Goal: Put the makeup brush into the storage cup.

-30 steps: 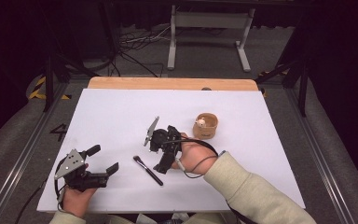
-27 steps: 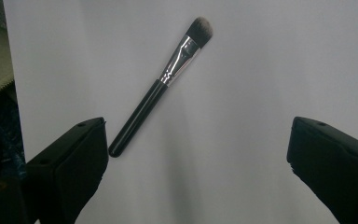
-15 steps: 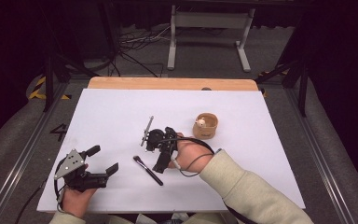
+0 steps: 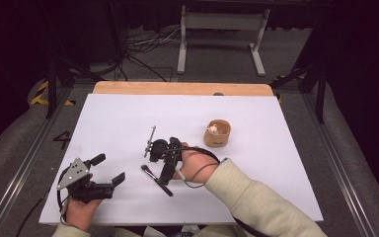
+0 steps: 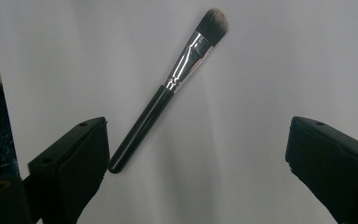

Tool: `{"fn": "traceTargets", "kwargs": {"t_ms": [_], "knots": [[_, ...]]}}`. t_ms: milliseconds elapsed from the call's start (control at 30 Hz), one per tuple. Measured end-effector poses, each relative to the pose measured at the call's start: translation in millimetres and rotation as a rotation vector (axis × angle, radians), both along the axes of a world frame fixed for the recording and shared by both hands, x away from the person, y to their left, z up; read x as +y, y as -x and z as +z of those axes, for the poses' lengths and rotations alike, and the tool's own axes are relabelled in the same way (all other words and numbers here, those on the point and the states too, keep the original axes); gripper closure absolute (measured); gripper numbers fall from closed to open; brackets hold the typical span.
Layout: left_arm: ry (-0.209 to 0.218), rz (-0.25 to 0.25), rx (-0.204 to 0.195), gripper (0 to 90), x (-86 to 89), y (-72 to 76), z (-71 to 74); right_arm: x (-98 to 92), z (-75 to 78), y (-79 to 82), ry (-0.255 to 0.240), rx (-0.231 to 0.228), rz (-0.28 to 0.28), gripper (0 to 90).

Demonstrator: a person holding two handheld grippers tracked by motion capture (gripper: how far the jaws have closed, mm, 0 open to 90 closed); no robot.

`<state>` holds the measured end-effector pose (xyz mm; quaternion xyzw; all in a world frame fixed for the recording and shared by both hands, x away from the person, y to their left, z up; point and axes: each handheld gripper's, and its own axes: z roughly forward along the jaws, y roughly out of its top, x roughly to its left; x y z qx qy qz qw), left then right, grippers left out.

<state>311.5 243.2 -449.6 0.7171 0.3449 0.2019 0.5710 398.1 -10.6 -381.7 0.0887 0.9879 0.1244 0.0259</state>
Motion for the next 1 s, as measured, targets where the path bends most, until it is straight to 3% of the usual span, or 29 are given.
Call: {"fn": "traceTargets", "kwargs": {"t_ms": [700,1000], "knots": [[0.004,0.006,0.001,2.3,0.6,0.0,-0.5,13.3,-26.3,2.2,0.008,0.031,0.015,9.4],[0.008,0.014,-0.006,2.6,1.4,1.0,0.2,17.4,-38.4,0.8,0.020,0.039,-0.040,14.7]]}}
